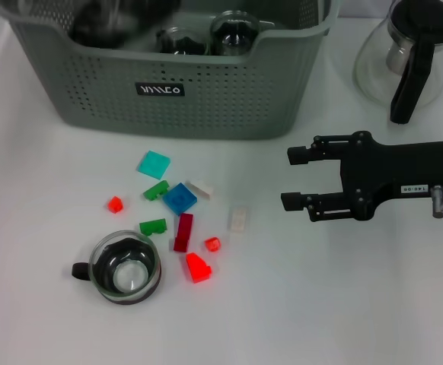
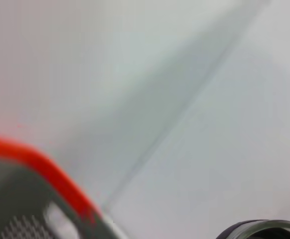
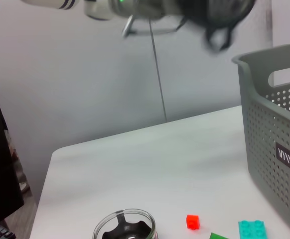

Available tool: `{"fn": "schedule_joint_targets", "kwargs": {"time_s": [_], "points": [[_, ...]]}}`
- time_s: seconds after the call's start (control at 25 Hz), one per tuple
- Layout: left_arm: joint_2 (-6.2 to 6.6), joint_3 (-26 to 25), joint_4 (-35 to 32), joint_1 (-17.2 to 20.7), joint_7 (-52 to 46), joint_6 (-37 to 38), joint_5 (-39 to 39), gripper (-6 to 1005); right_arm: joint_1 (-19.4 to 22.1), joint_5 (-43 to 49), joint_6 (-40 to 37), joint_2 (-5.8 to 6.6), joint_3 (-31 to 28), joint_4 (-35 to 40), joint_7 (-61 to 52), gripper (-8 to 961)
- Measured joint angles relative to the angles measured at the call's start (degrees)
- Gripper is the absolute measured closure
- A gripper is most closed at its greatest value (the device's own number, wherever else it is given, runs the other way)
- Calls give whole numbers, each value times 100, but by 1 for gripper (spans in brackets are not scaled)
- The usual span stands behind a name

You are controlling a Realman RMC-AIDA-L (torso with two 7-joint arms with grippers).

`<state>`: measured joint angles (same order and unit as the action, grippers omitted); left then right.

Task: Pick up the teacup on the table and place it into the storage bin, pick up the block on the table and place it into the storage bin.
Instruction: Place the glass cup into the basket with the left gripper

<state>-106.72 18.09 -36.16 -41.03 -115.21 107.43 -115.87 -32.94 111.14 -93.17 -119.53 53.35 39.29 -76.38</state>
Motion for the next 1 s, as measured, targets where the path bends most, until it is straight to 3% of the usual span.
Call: {"fn": "schedule_joint_targets", "kwargs": {"time_s": [0.24,0.28,0.52,0.6,0.72,0.76,0.8,1.0], "points": [[103,403,-256,-586,-824,-1114,173,943,-9,18,-9,0,12,0,-65,193],[191,1128,-508,-851,-1106,-1658,-8,943,-10,21,-9,0,27,0,-118,193],[167,2870,-1348,-1315,-2018,-2810,-1082,942,-17,22,-16,-16,44,0,-141,193],[69,3270,-1503,-1485,-2258,-3071,-1741,941,-25,22,-16,-25,44,0,-142,193],[-201,3619,-1629,-1600,-2474,-3470,-2704,941,-35,22,-16,-32,33,0,-144,193],[-441,3750,-1641,-1659,-2549,-3754,-3465,940,-37,22,-15,-35,28,0,-144,193],[-544,3771,-1610,-1695,-2559,-3883,-3777,940,-37,22,-15,-36,25,0,-144,193],[-909,4074,-1377,-1828,-2560,-4368,-4732,939,-40,11,-10,-37,11,0,-146,192]]}}
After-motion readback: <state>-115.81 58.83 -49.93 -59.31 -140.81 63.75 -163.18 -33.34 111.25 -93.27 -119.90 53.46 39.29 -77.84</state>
